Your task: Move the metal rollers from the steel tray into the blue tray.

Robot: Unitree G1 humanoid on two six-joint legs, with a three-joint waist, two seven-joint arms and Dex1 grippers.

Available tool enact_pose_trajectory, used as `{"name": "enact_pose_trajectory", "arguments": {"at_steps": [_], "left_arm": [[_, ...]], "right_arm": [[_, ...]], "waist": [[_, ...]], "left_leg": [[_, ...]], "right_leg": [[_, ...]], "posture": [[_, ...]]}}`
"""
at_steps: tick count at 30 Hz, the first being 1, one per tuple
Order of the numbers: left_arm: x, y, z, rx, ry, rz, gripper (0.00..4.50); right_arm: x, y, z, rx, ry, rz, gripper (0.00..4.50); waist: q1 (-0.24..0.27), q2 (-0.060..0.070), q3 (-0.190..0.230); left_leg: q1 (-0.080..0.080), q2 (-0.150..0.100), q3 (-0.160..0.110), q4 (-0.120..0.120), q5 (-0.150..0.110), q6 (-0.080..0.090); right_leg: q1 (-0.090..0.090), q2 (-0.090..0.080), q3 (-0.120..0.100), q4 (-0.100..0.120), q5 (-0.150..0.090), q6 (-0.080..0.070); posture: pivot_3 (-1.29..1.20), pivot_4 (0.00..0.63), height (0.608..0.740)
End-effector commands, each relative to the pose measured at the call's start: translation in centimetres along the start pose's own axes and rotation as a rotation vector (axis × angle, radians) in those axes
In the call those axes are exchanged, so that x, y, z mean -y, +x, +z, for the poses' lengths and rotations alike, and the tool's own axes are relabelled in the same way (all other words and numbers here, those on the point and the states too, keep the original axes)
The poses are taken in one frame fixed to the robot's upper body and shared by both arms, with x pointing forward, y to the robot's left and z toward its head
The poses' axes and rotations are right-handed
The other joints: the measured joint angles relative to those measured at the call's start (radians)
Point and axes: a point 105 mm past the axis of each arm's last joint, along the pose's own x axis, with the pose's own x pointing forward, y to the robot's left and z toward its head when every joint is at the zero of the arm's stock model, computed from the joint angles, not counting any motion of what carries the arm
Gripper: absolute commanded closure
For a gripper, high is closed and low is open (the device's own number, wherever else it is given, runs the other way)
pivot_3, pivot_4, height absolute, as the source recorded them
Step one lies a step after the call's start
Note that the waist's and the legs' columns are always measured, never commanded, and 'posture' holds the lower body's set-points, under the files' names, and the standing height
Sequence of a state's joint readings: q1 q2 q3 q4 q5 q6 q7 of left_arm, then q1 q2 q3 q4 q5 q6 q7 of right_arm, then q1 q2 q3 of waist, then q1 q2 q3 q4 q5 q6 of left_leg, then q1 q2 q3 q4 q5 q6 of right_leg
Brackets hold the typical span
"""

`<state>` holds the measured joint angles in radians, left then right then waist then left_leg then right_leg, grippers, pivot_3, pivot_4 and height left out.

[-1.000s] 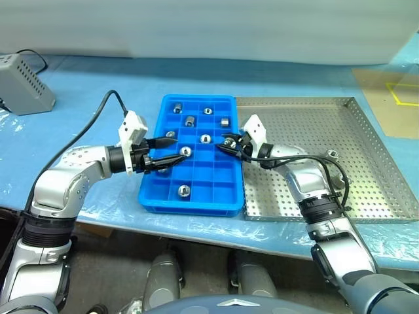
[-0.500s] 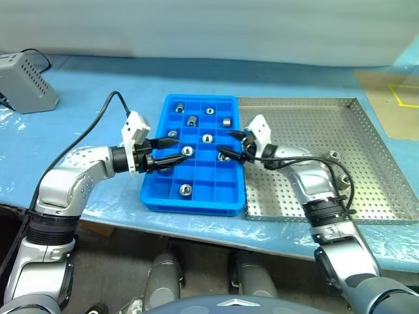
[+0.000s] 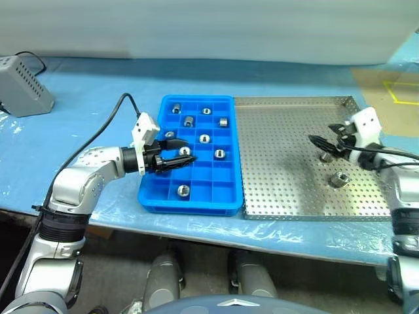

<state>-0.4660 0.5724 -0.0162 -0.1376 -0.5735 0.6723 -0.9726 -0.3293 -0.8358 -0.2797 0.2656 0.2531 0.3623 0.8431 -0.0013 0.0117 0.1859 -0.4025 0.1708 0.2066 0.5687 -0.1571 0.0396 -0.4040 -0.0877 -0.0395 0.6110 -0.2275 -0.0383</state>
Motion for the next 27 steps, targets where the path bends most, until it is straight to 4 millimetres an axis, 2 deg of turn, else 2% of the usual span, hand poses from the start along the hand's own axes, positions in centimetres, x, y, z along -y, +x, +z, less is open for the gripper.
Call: {"name": "enact_pose_trajectory", "arguments": {"at_steps": [1, 7, 10, 13, 18, 22, 27], "left_arm": [[-0.2, 0.1, 0.5, 0.000, 0.040, -0.004, 1.17], [-0.1, 0.6, 0.4, 0.001, 0.039, -0.030, 1.17], [-0.3, 0.6, 0.5, -0.002, 0.040, -0.034, 1.17], [-0.4, 0.9, 0.4, -0.008, 0.042, -0.038, 1.17], [-0.4, 0.9, 0.3, -0.012, 0.047, -0.042, 1.17], [-0.3, 0.8, 0.3, -0.017, 0.050, -0.040, 1.17], [-0.2, 0.8, 0.4, -0.014, 0.049, -0.041, 1.17]], "right_arm": [[-0.9, -2.6, 0.7, 0.010, -0.012, 0.066, 0.93], [0.0, -4.6, -1.8, -0.078, 0.028, 0.003, 0.93], [-1.3, -5.3, -3.6, -0.132, 0.074, 0.058, 0.93], [-1.2, -5.1, -5.3, -0.153, 0.106, 0.021, 0.93], [-1.3, -5.0, -6.9, -0.182, 0.125, 0.002, 0.93], [-1.0, -4.8, -7.4, -0.191, 0.125, -0.013, 0.93], [-2.0, -3.9, -7.7, -0.194, 0.118, 0.019, 0.93]], "waist": [[-0.001, 0.000, 0.000], [-0.016, 0.000, 0.000], [-0.013, 0.000, 0.000], [-0.014, 0.001, 0.000], [-0.016, 0.001, -0.001], [-0.015, 0.001, -0.001], [-0.016, 0.001, -0.001]], "left_leg": [[0.000, 0.000, 0.000, 0.000, 0.000, 0.000], [0.000, 0.000, 0.000, 0.004, -0.002, 0.003], [0.001, 0.000, 0.000, 0.004, -0.002, 0.003], [0.001, 0.000, 0.000, 0.003, -0.003, 0.004], [0.000, -0.001, 0.000, 0.004, -0.003, 0.005], [0.000, -0.001, 0.000, 0.004, -0.003, 0.005], [0.000, -0.001, 0.000, 0.004, -0.003, 0.005]], "right_leg": [[0.000, 0.000, 0.000, -0.001, 0.000, 0.000], [0.002, 0.000, 0.000, -0.002, 0.001, 0.000], [0.003, 0.000, 0.000, -0.002, 0.001, 0.000], [0.004, 0.000, 0.000, -0.003, 0.000, 0.000], [0.004, 0.000, 0.000, -0.004, 0.001, 0.000], [0.004, 0.000, 0.000, -0.004, 0.001, 0.000], [0.004, 0.000, 0.000, -0.003, 0.001, 0.000]], "posture": [[-0.29, 0.150, 0.740], [-0.32, 0.150, 0.740], [-0.33, 0.150, 0.740], [-0.33, 0.150, 0.740], [-0.32, 0.150, 0.740], [-0.32, 0.150, 0.740], [-0.32, 0.150, 0.740]]}}
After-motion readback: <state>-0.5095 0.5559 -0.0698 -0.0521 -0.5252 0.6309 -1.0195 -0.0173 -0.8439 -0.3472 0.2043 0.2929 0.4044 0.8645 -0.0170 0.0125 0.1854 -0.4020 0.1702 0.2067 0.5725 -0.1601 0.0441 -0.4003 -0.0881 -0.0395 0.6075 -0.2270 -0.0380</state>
